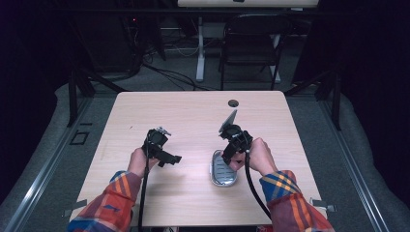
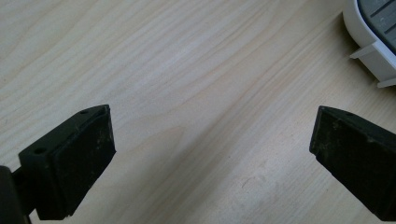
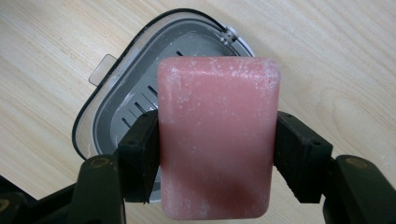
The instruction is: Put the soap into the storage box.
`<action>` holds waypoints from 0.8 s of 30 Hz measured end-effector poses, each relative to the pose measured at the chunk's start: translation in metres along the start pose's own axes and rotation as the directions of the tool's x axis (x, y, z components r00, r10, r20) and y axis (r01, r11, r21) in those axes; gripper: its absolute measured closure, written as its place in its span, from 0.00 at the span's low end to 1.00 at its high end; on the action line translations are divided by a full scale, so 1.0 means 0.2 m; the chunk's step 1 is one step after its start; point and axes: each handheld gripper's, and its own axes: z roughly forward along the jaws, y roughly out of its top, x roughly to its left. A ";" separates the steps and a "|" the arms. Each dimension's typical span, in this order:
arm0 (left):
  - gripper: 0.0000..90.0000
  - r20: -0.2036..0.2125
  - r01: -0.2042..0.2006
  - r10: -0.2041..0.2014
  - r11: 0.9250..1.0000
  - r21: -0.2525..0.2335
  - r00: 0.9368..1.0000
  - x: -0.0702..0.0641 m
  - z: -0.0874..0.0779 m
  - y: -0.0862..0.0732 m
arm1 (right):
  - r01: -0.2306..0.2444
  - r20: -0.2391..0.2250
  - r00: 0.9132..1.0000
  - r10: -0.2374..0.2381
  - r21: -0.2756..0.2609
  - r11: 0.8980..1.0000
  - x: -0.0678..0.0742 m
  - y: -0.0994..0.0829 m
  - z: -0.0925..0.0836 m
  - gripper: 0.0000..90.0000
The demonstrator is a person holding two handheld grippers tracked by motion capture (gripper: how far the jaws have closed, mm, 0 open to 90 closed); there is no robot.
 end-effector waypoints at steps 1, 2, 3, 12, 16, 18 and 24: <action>0.00 0.000 0.000 0.000 1.000 0.000 1.000 0.00 0.00 0.00 | -0.001 0.004 1.000 0.001 0.005 1.000 0.01 0.01 0.01 0.41; 0.00 0.000 0.001 -0.001 1.000 0.000 1.000 0.00 0.00 0.00 | -0.001 0.004 1.000 0.001 0.005 1.000 0.01 0.01 0.01 0.41; 0.00 -0.001 0.000 0.000 1.000 0.001 1.000 0.00 0.00 0.00 | -0.005 0.004 1.000 0.005 0.002 1.000 0.01 0.01 0.02 0.41; 0.00 0.000 -0.006 0.006 1.000 0.004 1.000 0.00 0.00 0.00 | -0.009 0.027 1.000 0.008 0.026 1.000 0.05 0.03 0.06 0.41; 0.00 0.001 -0.003 0.003 1.000 0.003 1.000 0.00 0.00 0.00 | -0.015 0.028 0.999 0.014 0.036 0.999 0.05 0.04 0.07 0.41; 0.00 0.000 -0.006 0.006 1.000 0.004 1.000 0.00 0.00 0.00 | -0.029 0.029 0.999 0.028 0.029 0.999 0.06 0.04 0.08 0.41; 0.00 0.001 -0.007 0.007 1.000 0.005 1.000 0.00 0.00 0.00 | -0.039 0.032 0.999 0.037 0.054 0.998 0.04 0.04 0.08 0.41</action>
